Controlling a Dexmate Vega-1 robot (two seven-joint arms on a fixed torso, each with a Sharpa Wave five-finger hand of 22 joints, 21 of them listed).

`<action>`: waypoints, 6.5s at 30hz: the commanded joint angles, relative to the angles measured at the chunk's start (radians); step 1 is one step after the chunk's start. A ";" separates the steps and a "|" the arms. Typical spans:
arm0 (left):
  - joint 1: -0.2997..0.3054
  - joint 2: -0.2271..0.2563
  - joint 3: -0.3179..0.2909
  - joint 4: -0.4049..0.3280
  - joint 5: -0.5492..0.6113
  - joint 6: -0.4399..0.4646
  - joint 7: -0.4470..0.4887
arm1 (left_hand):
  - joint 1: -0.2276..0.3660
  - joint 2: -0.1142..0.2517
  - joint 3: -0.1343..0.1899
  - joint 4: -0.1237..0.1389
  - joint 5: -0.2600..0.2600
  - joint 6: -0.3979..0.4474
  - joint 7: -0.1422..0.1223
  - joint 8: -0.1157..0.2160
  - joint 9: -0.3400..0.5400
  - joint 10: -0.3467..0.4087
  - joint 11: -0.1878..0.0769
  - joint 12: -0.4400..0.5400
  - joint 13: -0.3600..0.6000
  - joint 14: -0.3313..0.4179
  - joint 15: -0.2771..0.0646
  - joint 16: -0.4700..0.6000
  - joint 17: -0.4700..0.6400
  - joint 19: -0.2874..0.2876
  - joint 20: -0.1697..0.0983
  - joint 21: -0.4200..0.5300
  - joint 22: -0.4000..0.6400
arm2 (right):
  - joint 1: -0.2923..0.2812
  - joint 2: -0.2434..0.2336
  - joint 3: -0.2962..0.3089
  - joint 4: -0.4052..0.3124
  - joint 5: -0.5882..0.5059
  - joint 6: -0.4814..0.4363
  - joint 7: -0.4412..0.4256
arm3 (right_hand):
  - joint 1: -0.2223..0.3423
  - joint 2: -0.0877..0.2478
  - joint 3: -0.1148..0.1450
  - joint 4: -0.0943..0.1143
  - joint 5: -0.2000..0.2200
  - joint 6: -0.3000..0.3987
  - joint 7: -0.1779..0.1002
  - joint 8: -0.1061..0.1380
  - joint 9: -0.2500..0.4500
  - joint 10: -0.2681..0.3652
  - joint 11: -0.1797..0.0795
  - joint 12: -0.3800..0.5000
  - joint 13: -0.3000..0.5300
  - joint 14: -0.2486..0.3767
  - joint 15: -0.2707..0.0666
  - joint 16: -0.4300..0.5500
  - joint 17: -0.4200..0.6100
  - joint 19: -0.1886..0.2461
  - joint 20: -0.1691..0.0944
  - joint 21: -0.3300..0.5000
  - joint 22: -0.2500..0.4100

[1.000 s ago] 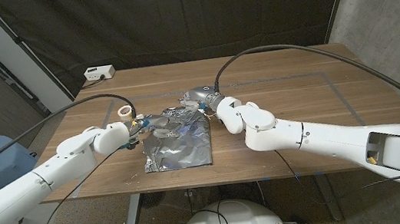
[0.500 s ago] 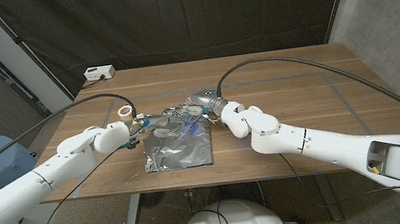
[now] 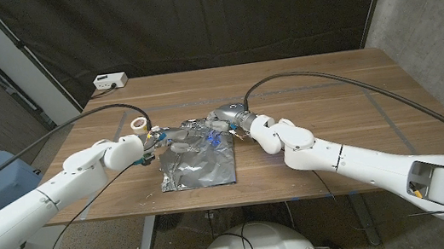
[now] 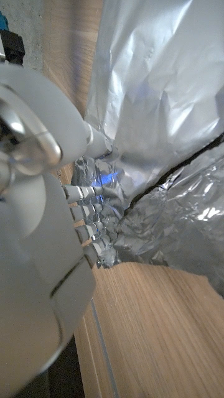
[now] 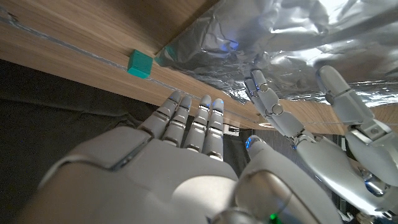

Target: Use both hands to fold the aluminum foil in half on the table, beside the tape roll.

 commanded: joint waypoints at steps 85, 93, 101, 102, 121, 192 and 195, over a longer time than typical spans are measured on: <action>-0.032 -0.048 0.019 0.041 -0.029 0.014 0.012 | 0.004 0.003 -0.006 -0.005 0.004 0.007 0.002 0.006 0.002 0.006 -0.003 -0.004 0.003 0.011 0.000 -0.001 0.002 0.008 0.003 0.000 0.003 | -0.241 -0.125 0.206 -0.278 -0.046 0.006 0.164 | -0.106 0.010 -0.005 -0.027 -0.006 0.032 0.016 0.004 0.002 0.033 0.022 0.000 0.002 0.041 -0.006 0.000 -0.034 0.061 -0.010 0.003 -0.004; -0.037 -0.061 0.019 0.053 -0.038 0.031 0.030 | 0.004 0.003 -0.006 -0.005 0.004 0.009 0.005 0.007 0.002 0.006 -0.002 -0.004 0.003 0.012 0.002 -0.001 0.002 0.009 0.003 0.000 0.003 | -0.247 -0.126 0.200 -0.297 -0.054 -0.030 0.200 | -0.107 0.007 -0.003 -0.029 -0.005 0.031 0.018 0.003 0.002 0.031 0.021 -0.002 0.002 0.033 -0.003 -0.005 -0.038 0.052 -0.011 -0.002 -0.004; -0.051 -0.069 0.026 0.070 -0.042 0.019 0.038 | 0.004 0.003 -0.007 -0.005 0.004 0.011 0.004 0.008 0.002 0.006 -0.003 -0.004 0.004 0.012 0.001 -0.001 0.002 0.009 0.003 0.000 0.003 | -0.251 -0.117 0.191 -0.280 -0.050 -0.052 0.205 | -0.108 0.006 -0.001 -0.031 -0.005 0.030 0.017 0.003 0.002 0.030 0.021 -0.002 0.002 0.029 -0.003 -0.008 -0.041 0.047 -0.013 -0.005 -0.004; -0.051 -0.070 0.027 0.070 -0.043 0.019 0.039 | 0.004 0.003 -0.007 -0.005 0.004 0.010 0.005 0.008 0.002 0.006 -0.003 -0.004 0.004 0.012 0.002 -0.001 0.002 0.009 0.003 0.000 0.003 | -0.250 -0.116 0.187 -0.276 -0.053 -0.054 0.205 | -0.108 0.006 -0.001 -0.032 -0.005 0.030 0.017 0.003 0.002 0.030 0.021 -0.002 0.002 0.028 -0.003 -0.008 -0.042 0.047 -0.013 -0.005 -0.004; -0.030 -0.056 0.020 0.044 -0.059 0.043 0.049 | 0.004 0.003 -0.008 -0.006 0.004 0.010 0.007 0.007 0.002 0.008 -0.003 -0.004 0.004 0.013 0.002 -0.002 0.001 0.010 0.004 0.000 0.003 | -0.231 -0.095 0.146 -0.175 -0.040 -0.040 0.171 | -0.110 0.005 0.003 -0.034 -0.004 0.028 0.015 0.001 0.002 0.030 0.020 -0.003 0.002 0.030 -0.008 -0.008 -0.048 0.047 -0.019 -0.006 -0.005; -0.052 -0.163 0.044 0.087 -0.044 0.158 0.184 | 0.000 -0.004 -0.012 -0.006 0.005 0.007 0.013 0.007 0.002 0.013 0.000 -0.002 0.004 0.036 0.007 0.005 0.002 0.021 0.010 0.004 0.003 | -0.319 -0.180 0.183 -0.616 -0.168 -0.353 0.493 | -0.104 -0.001 0.027 -0.050 0.000 0.025 0.029 0.000 0.001 0.008 0.030 -0.010 0.000 0.011 0.014 -0.017 -0.075 0.031 -0.004 -0.014 -0.005; -0.048 -0.162 0.046 0.085 -0.051 0.161 0.192 | -0.001 -0.005 -0.012 -0.006 0.005 0.007 0.013 0.007 0.002 0.014 0.000 -0.002 0.004 0.039 0.007 0.005 0.002 0.022 0.010 0.004 0.003 | -0.313 -0.178 0.178 -0.622 -0.175 -0.354 0.515 | -0.103 -0.001 0.028 -0.050 0.000 0.027 0.029 0.001 0.001 0.009 0.031 -0.009 0.000 0.010 0.015 -0.018 -0.076 0.030 -0.004 -0.014 -0.005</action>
